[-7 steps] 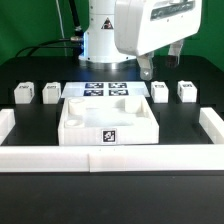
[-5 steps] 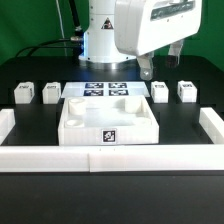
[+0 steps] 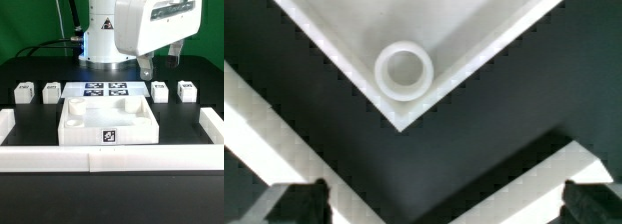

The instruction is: Assemble square table

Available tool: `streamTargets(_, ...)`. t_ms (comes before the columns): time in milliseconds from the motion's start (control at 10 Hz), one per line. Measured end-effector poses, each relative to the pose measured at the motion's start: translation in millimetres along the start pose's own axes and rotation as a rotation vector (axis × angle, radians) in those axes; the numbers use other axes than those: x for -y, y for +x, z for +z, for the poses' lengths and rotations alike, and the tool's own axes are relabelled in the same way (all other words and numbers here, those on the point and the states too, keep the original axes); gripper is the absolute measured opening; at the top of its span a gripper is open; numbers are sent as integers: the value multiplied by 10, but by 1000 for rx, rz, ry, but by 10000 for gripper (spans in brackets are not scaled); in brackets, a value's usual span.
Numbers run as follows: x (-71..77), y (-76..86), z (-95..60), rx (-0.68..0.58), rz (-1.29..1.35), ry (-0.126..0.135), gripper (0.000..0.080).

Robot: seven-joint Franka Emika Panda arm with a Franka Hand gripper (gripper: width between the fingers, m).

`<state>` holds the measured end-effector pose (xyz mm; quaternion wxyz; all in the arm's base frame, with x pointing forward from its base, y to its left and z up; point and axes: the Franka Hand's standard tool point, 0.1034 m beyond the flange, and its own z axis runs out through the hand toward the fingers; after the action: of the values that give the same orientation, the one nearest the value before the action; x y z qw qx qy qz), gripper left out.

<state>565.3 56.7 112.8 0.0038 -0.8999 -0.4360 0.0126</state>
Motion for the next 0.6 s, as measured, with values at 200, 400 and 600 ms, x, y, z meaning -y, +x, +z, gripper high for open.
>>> streamTargets(200, 11, -44, 27, -2, -48, 0, 649)
streamTargets(400, 225, -504, 195, -2, -256, 0, 650)
streamTargets(600, 342, -893, 367, -3, -488, 6, 650)
